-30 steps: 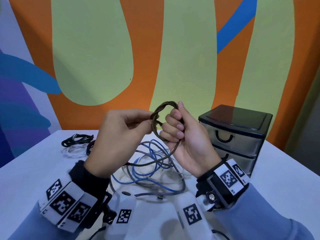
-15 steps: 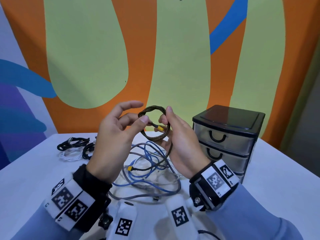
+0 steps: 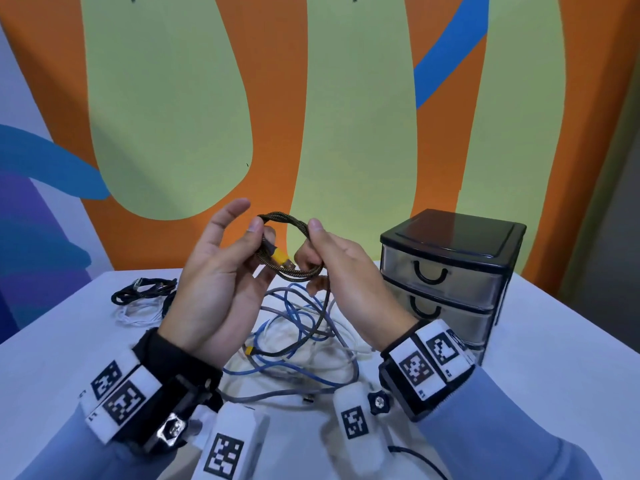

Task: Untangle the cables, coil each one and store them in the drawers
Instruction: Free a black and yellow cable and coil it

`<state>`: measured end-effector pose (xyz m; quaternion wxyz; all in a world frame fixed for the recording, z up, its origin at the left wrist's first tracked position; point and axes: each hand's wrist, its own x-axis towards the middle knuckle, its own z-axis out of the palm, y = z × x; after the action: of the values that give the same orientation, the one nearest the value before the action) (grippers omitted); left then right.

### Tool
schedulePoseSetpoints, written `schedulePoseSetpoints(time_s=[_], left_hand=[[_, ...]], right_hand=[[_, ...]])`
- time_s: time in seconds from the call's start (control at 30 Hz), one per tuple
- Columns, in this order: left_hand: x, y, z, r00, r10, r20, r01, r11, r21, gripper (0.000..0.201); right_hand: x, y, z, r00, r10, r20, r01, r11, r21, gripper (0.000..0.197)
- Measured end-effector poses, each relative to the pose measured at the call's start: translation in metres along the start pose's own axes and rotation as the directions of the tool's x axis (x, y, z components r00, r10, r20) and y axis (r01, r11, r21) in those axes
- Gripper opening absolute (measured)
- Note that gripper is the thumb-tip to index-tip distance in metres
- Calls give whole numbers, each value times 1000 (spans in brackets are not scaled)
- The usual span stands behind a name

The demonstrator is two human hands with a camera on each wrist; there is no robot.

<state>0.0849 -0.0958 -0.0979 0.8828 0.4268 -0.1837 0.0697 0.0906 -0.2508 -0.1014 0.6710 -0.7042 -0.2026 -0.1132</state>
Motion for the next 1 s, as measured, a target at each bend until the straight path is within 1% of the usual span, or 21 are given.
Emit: schedulePoseSetpoints(time_s=[0.07,0.13,0.2,0.23,0.27,0.3,0.37,0.43,0.5,0.53,0.57,0.6,0.63,0.67,0.7,0.73,0.77,0.8,0.9,0.93,1.0], left_hand=[[0,1,-1,1000,-4,-21,4,1000,10,33],[0,4,-1,999,-20,-25,21,1000,18,35],[1,9,0,999,-40,15,39,995,96,41],[1,11,0,998,-42,38,34,983,180,44],[2,13,-1,998,-38,57,21,960,280,49],[1,14,-1,996,-31,80,-1,925,380,54],[-1,12,-1,987,-5,159,-83,836,543,54],[-3,8,-1,978,22,210,-152,763,629,54],[-4,8,-2,980,18,199,-153,712,686,54],[-4,8,-3,980,-18,200,-134,684,717,57],[-4,10,-4,973,-91,212,-101,661,744,63],[-4,10,-5,955,-185,233,-66,634,770,69],[-6,12,-5,922,-289,256,-33,602,798,71],[-8,12,-5,884,-376,277,-11,576,817,67],[-9,13,-5,855,-427,295,-10,555,832,57],[-10,15,-6,849,-431,305,-26,542,840,42],[-9,18,-7,866,-395,306,-48,544,838,29],[-7,21,-8,893,-339,297,-62,561,826,22],[2,33,-17,972,-136,189,-69,607,791,23],[6,38,-21,985,-84,152,-68,618,784,24],[10,45,-28,994,-49,101,-45,650,759,34]], right_hand=[[-1,0,-1,998,7,57,-5,999,-32,51],[-1,0,0,998,18,61,-17,1000,-13,50],[-1,0,1,1000,25,-3,-24,996,86,49],[-1,0,0,999,38,-34,-31,983,179,48],[-1,0,-1,997,60,-46,-44,952,303,47],[-1,0,-1,996,86,-30,-64,895,442,45],[-2,-3,0,993,115,27,-104,751,652,43],[-1,-4,0,992,119,34,-106,678,727,43],[1,-6,-1,992,127,11,-89,631,771,43],[2,-7,-3,991,133,-2,-80,604,793,43],[3,-7,-5,990,139,-14,-69,578,813,43],[3,-8,-8,990,142,-22,-60,552,832,43],[4,-8,-11,989,146,-29,-52,526,849,44],[4,-9,-14,988,150,-33,-48,501,864,44],[5,-9,-16,988,154,-31,-48,481,875,44],[5,-9,-18,987,159,-25,-52,465,884,45],[5,-10,-20,986,165,-18,-59,452,890,45],[5,-10,-21,985,170,-13,-64,444,894,46],[4,-10,-24,986,168,4,-79,438,896,45],[4,-10,-24,987,162,12,-84,443,893,44],[3,-9,-21,989,148,17,-87,478,874,44]])
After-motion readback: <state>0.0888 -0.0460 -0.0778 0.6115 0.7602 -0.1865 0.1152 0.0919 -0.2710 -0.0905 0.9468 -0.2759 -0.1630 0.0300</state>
